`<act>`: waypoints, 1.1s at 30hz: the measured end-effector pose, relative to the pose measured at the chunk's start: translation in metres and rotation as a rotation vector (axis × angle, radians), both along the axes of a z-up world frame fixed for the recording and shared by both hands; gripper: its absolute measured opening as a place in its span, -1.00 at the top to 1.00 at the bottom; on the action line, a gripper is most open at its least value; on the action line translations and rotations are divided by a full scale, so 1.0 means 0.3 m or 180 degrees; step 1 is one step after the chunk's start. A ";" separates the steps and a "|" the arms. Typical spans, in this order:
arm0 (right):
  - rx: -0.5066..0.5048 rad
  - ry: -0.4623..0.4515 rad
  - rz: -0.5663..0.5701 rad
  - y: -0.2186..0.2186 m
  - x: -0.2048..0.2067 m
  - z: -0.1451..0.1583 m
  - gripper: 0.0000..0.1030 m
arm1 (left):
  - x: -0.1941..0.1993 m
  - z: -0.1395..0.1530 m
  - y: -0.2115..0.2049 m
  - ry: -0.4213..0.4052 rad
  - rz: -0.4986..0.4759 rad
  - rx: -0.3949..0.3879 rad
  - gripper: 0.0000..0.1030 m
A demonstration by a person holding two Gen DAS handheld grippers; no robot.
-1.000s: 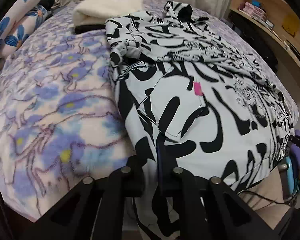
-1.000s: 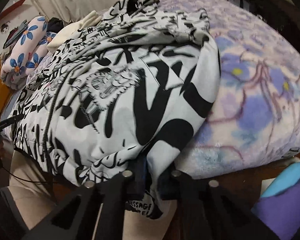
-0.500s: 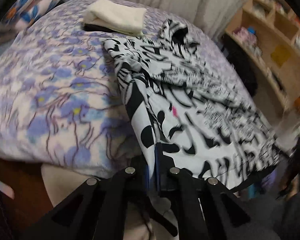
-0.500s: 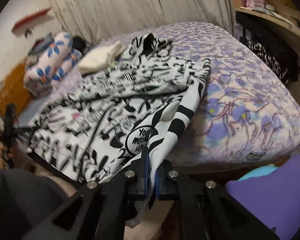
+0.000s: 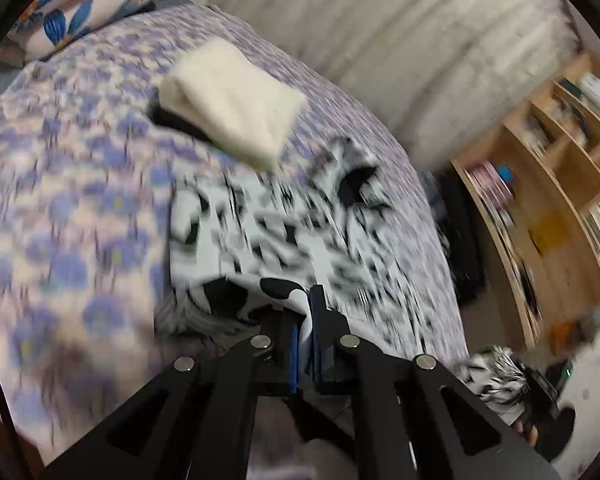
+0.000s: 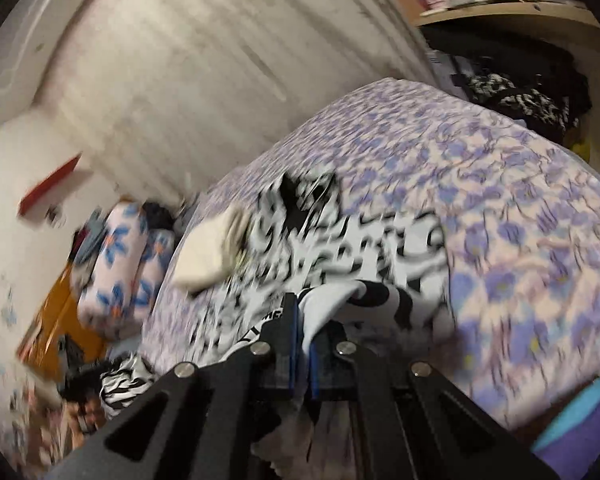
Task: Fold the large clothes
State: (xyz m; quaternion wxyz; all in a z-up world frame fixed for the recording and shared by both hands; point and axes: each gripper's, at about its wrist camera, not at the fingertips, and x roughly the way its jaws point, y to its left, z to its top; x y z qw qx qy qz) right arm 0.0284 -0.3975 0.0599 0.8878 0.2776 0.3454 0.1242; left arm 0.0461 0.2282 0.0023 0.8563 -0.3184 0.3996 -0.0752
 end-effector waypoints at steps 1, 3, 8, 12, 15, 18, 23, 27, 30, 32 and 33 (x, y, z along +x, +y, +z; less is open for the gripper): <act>0.0043 0.0073 -0.0136 -0.008 0.094 -0.010 0.93 | 0.054 -0.005 0.007 0.0003 0.0046 0.0032 0.84; 0.0000 0.0199 -0.0230 -0.008 0.251 -0.041 0.91 | 0.181 -0.034 0.022 0.0036 0.0081 0.0062 0.73; -0.0129 0.0591 -0.0284 0.005 0.518 -0.187 -0.01 | 0.433 -0.174 0.066 0.0353 0.0343 0.0289 -0.40; -0.0452 0.0733 -0.0148 0.044 0.587 -0.287 -0.03 | 0.517 -0.244 0.072 0.0414 0.0206 0.0644 -0.40; -0.0859 0.0846 0.0007 0.084 0.618 -0.360 -0.03 | 0.550 -0.282 0.041 0.0411 -0.0058 0.1068 -0.40; -0.1037 0.0977 0.0088 0.092 0.666 -0.431 -0.03 | 0.582 -0.316 0.008 0.0399 -0.0286 0.1366 -0.40; -0.1031 0.1095 0.0210 0.109 0.766 -0.506 -0.03 | 0.648 -0.384 -0.055 0.0448 -0.0668 0.1551 -0.40; -0.1152 0.1211 0.0361 0.157 0.852 -0.573 -0.03 | 0.696 -0.450 -0.085 0.0563 -0.0819 0.1553 -0.40; -0.1211 0.1300 0.0444 0.184 0.900 -0.623 -0.03 | 0.715 -0.472 -0.111 0.0566 -0.0944 0.1575 -0.40; -0.1237 0.1283 0.0468 0.201 0.917 -0.649 -0.03 | 0.723 -0.477 -0.134 0.0519 -0.1058 0.1610 -0.40; -0.1264 0.1242 0.0483 0.211 0.918 -0.656 -0.03 | 0.726 -0.479 -0.145 0.0511 -0.1080 0.1632 -0.38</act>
